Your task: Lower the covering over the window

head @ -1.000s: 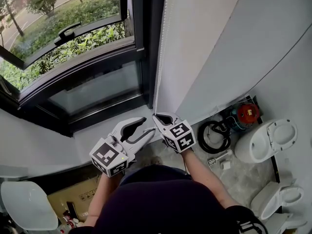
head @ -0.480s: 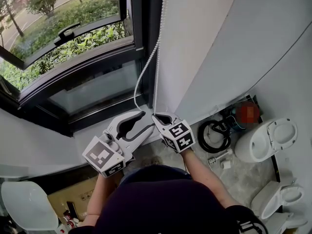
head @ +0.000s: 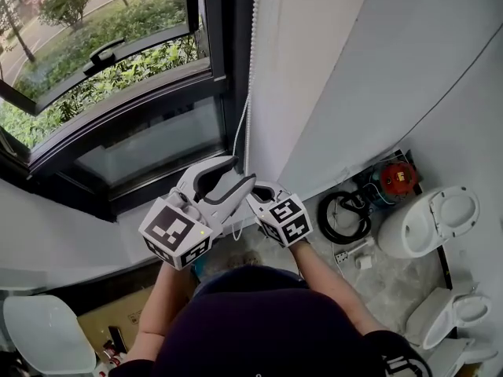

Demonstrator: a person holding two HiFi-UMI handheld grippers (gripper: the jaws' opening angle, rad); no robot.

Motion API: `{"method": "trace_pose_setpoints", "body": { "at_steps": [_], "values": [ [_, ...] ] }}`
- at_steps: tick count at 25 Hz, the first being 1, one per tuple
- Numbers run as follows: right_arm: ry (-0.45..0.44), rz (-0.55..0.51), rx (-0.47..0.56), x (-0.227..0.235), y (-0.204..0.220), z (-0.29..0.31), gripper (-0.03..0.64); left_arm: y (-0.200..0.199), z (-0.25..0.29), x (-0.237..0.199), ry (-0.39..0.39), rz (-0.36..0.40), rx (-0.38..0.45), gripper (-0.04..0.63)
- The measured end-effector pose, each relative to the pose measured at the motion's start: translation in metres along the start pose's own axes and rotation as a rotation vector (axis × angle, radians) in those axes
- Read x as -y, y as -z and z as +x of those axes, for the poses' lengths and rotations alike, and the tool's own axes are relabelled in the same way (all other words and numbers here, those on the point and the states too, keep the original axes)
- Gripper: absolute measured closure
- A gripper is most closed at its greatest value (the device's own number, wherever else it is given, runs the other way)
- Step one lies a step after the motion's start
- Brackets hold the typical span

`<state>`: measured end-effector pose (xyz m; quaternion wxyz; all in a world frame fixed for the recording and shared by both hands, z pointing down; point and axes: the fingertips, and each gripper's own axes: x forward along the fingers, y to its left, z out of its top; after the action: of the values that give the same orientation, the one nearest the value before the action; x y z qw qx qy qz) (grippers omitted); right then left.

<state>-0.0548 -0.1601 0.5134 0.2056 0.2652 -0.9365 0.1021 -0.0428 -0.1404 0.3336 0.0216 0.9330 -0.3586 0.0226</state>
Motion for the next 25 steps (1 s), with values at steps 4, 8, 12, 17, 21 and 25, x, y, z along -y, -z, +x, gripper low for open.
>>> {"method": "trace_pose_setpoints", "body": {
  "at_steps": [4,8,12,17,21,25],
  "values": [
    [-0.003,0.003,0.005,-0.002,0.001,-0.003,0.604,-0.002,0.014,-0.008,-0.025,0.01,-0.014,0.436],
    [-0.008,0.005,0.009,-0.004,0.002,-0.005,0.604,-0.004,0.027,-0.021,-0.051,0.0,-0.024,0.436],
    [-0.012,0.006,0.01,-0.006,0.003,-0.005,0.604,-0.001,0.035,-0.025,-0.053,-0.042,-0.031,0.489],
    [-0.014,0.007,0.01,-0.006,0.002,-0.003,0.604,0.001,0.036,-0.03,-0.063,-0.058,-0.008,0.582],
    [-0.013,0.003,0.003,-0.004,0.002,0.0,0.604,0.002,0.036,-0.029,-0.038,-0.033,-0.01,0.584],
    [-0.021,-0.006,-0.043,-0.01,0.024,0.007,0.604,0.026,0.033,-0.023,-0.034,-0.048,-0.046,0.584]
  ]
}}
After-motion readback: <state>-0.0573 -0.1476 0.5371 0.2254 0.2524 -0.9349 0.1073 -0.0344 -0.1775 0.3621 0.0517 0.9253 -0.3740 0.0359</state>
